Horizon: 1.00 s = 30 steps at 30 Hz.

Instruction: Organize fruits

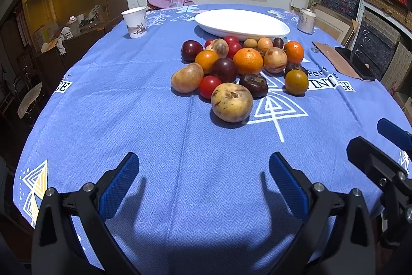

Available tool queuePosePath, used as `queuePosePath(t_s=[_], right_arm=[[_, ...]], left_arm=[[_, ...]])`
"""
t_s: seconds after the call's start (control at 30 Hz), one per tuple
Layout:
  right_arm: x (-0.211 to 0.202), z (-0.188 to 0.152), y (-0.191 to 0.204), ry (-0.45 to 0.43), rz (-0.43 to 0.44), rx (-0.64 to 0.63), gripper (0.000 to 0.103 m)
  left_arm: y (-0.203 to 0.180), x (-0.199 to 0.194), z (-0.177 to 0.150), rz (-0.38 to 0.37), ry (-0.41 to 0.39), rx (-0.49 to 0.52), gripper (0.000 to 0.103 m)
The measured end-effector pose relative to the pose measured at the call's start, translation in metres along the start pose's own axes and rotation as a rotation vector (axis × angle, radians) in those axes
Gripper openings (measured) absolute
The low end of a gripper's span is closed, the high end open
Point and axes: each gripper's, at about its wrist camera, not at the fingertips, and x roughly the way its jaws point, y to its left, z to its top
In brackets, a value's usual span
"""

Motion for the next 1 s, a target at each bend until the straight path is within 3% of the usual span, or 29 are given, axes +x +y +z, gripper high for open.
queuePosePath(t_s=[0.53,0.67,0.8,0.9,1.0], right_arm=[[-0.001,-0.001,0.003,-0.003,0.015,-0.003,0.100],[0.003,0.001,-0.002,0.030,0.018,0.007,0.100],[0.004,0.007,-0.012,0.031,0.020,0.022,0.100],[0.000,0.013,-0.022,-0.017,0.014,0.038,0.100],[-0.001,0.018,-0.030,-0.069,0.029,0.023,0.100]], left_arm=[[-0.002,0.003,-0.003,-0.006,0.006,0.004,0.099],[-0.001,0.004,-0.001,0.001,0.009,0.004,0.099],[0.016,0.011,0.009,-0.046,0.040,-0.033,0.099],[0.031,0.019,0.018,-0.070,0.051,-0.083,0.099],[0.046,0.026,0.023,-0.188,0.017,-0.158,0.099]])
